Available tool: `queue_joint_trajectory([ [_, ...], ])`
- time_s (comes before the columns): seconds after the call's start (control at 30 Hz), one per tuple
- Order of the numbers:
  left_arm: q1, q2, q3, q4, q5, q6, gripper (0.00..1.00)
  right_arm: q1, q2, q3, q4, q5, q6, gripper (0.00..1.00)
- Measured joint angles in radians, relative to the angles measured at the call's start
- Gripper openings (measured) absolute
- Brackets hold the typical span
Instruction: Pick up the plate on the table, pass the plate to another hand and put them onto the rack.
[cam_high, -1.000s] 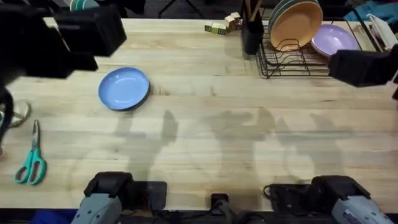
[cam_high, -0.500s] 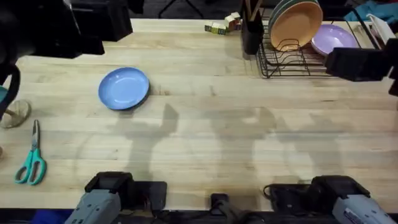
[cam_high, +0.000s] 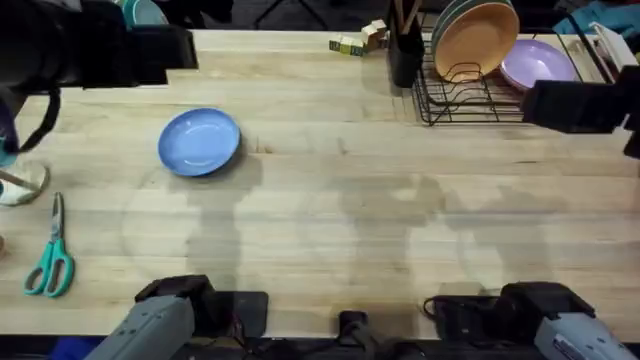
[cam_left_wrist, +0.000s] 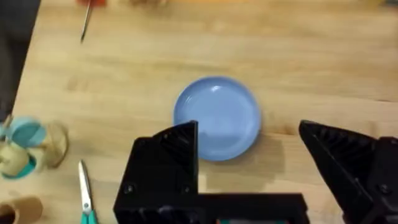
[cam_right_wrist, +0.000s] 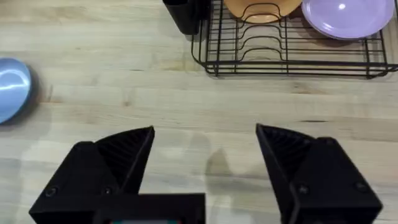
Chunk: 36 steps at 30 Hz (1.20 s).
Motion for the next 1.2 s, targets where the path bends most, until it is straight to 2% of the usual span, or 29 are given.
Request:
queue_joint_trajectory([
  [0.13, 0.102, 0.081, 0.000, -0.003, 0.016, 0.000, 0.990, 0.000, 0.000, 0.000, 0.000, 0.000, 0.000, 0.992],
  [0.17, 0.185, 0.138, 0.000, -0.002, 0.061, 0.000, 0.991, 0.000, 0.000, 0.000, 0.000, 0.000, 0.000, 0.992],
  [0.27, 0.254, 0.196, 0.000, -0.002, 0.092, 0.000, 0.992, 0.000, 0.000, 0.000, 0.000, 0.000, 0.000, 0.992],
  [0.4, 0.314, 0.284, 0.000, 0.004, 0.113, -0.005, 0.992, 0.000, 0.000, 0.000, 0.000, 0.000, 0.000, 0.992],
  [0.53, 0.338, 0.372, 0.000, 0.009, 0.119, -0.029, 0.992, 0.000, 0.000, 0.000, 0.000, 0.000, 0.000, 0.992],
  [0.87, 0.343, 0.524, 0.000, 0.038, 0.136, -0.062, 0.993, 0.000, 0.000, 0.000, 0.001, 0.000, 0.000, 0.992],
  [1.2, 0.405, 0.697, 0.000, 0.089, 0.136, -0.072, 0.993, 0.000, 0.000, 0.000, 0.001, 0.000, 0.000, 0.992],
])
